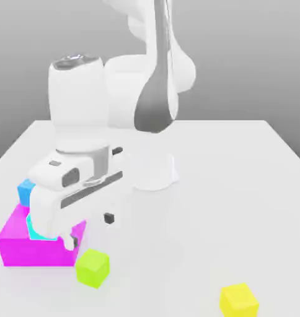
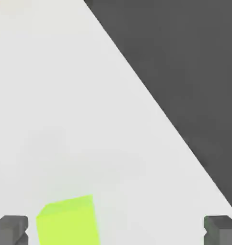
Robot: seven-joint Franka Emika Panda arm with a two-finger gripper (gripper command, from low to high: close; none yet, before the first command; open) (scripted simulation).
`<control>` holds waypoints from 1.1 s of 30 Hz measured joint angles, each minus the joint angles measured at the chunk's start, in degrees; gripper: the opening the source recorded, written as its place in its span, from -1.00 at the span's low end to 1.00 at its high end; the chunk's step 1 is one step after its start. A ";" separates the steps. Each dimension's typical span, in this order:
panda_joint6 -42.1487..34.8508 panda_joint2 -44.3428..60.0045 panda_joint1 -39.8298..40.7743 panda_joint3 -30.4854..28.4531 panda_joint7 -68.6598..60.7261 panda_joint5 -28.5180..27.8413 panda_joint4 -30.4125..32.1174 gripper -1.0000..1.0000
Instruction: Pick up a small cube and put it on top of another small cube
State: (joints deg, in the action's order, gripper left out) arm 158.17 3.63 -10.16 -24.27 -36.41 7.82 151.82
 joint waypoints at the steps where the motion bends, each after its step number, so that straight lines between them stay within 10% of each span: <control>1: 0.79 1.55 0.65 0.34 -2.71 0.51 0.61 0.00; 8: 10.50 15.24 10.13 11.81 -15.40 12.25 -1.05 0.00; 9: 11.36 16.42 11.08 13.01 -16.22 13.35 -1.34 -1.00; 16: 11.15 16.29 10.99 12.88 -16.20 13.28 -1.30 -1.00; 33: -18.28 -15.88 16.03 1.44 9.06 -15.00 -0.77 -1.00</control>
State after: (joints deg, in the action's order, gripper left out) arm 139.89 -12.25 5.87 -22.83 -27.35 -7.18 151.05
